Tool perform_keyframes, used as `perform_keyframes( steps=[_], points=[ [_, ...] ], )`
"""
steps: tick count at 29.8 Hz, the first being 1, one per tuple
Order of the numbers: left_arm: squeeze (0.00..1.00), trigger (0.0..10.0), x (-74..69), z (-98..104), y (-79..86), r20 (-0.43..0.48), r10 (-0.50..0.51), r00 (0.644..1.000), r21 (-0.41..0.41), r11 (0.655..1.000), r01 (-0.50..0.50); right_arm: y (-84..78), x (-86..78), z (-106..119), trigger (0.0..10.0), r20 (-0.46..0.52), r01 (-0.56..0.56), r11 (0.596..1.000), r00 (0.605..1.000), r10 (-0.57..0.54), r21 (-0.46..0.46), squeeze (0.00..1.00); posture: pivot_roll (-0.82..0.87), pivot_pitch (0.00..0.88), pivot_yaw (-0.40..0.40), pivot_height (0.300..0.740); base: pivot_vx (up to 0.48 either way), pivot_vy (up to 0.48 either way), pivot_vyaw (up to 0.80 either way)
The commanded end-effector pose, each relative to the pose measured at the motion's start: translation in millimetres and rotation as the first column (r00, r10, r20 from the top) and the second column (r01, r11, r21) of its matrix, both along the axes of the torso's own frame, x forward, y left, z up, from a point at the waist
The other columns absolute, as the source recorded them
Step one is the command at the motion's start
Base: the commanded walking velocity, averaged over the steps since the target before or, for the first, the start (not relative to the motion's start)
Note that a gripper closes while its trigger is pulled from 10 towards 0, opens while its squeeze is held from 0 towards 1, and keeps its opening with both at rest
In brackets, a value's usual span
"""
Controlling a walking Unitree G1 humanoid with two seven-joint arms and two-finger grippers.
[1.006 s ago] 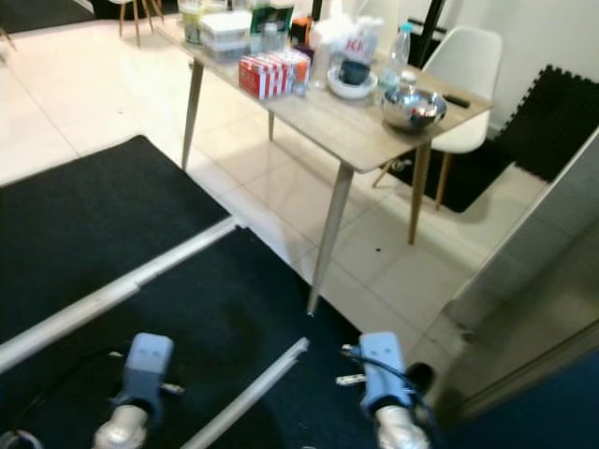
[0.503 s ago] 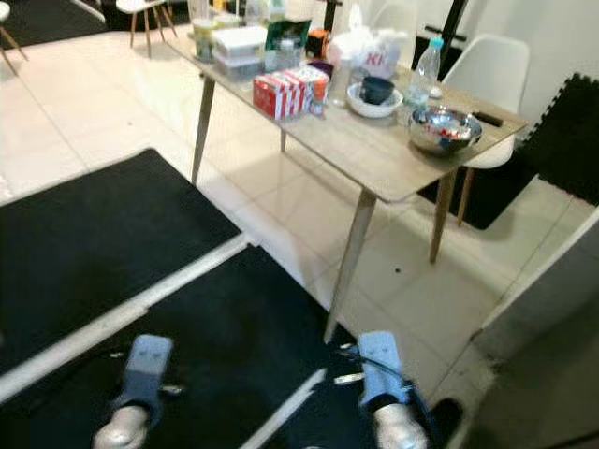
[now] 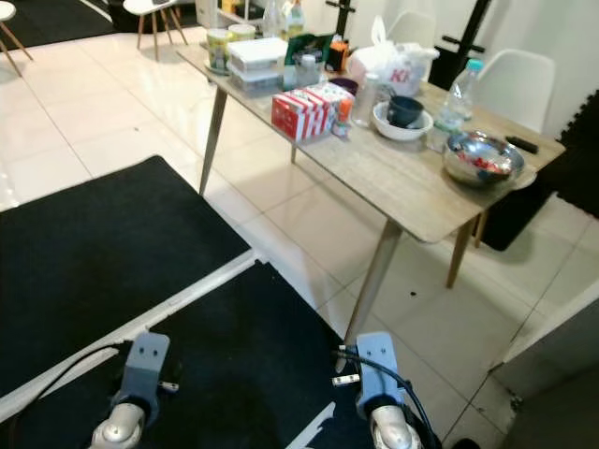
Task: Restocking fridge
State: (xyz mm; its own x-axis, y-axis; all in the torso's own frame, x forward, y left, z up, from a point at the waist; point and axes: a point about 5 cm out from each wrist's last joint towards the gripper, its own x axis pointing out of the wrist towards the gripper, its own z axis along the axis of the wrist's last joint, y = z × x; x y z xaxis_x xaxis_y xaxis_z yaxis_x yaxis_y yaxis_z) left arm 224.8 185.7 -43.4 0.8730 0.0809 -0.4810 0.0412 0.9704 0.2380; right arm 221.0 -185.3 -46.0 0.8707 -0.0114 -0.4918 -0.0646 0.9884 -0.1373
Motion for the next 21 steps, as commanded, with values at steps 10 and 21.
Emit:
perform_keyframes(
  steps=[10,21],
  points=[
    [0.0,10.0,-3.7,-2.6,-1.2,-0.014,0.001,1.0,-0.004,1.0,-0.001,-1.7,-1.5,-0.7,10.0,-0.003,0.007,1.0,1.0,-0.007,-0.005,0.0,-0.06,0.049,-0.051,0.74,0.342,0.0,0.0],
    [0.0,10.0,-3.8,-2.8,-1.4,-0.014,-0.001,1.0,-0.004,1.0,0.001,-3.0,-2.1,-1.4,10.0,-0.01,0.034,0.999,0.999,-0.034,0.013,0.0,-0.06,0.048,-0.05,0.74,0.339,0.0,-0.23]
  ],
)
